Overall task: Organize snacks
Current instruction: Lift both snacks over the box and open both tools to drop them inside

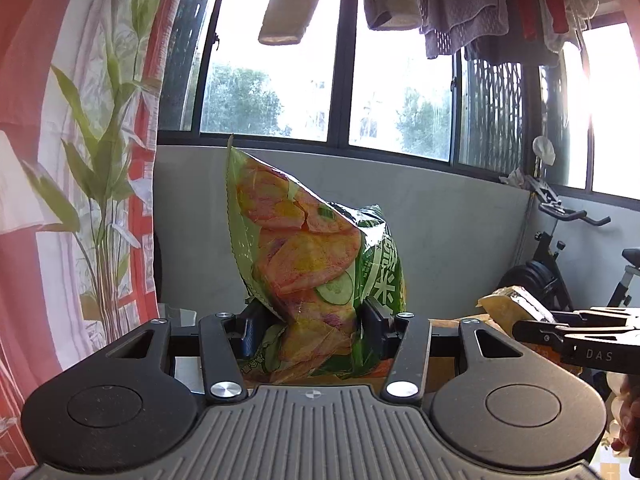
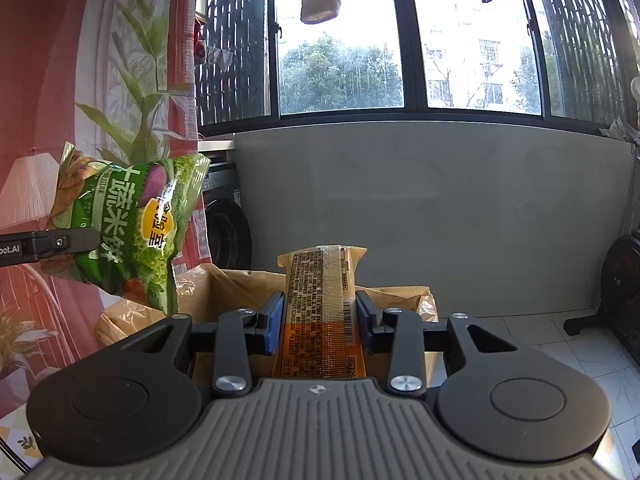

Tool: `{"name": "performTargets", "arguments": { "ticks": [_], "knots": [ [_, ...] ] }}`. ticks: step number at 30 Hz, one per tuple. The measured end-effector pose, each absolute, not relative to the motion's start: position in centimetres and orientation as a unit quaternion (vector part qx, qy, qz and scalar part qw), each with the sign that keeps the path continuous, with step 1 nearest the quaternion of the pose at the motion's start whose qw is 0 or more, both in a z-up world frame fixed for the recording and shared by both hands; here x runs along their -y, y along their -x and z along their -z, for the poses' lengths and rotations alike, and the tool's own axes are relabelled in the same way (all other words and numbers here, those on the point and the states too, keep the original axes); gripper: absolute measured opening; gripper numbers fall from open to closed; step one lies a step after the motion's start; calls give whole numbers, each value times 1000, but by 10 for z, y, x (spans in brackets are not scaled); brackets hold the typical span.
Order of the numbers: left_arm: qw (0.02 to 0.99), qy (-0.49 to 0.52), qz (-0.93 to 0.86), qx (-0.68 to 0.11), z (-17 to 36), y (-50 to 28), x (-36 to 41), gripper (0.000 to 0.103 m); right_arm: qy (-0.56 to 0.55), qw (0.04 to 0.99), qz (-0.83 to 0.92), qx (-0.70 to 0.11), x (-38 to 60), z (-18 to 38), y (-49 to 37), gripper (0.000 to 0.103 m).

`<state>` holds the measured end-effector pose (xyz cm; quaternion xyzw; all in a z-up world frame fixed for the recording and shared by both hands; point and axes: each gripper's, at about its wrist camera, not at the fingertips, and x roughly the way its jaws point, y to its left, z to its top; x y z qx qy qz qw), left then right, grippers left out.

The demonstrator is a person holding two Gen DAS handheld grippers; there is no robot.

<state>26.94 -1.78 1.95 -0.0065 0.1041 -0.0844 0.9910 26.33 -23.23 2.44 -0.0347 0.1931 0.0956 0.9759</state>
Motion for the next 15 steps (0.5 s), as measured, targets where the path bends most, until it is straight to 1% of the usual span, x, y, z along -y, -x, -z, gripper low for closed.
{"name": "performTargets", "arguments": {
  "ticks": [6,15],
  "knots": [
    [988,-26,87,-126,-14,-294,29,53,29,973,-97,-207,226,-15,-288,38],
    [978,-28,91,-187,7,-322,28,56,49,964,-78,-250,221,10,-304,39]
  ]
}}
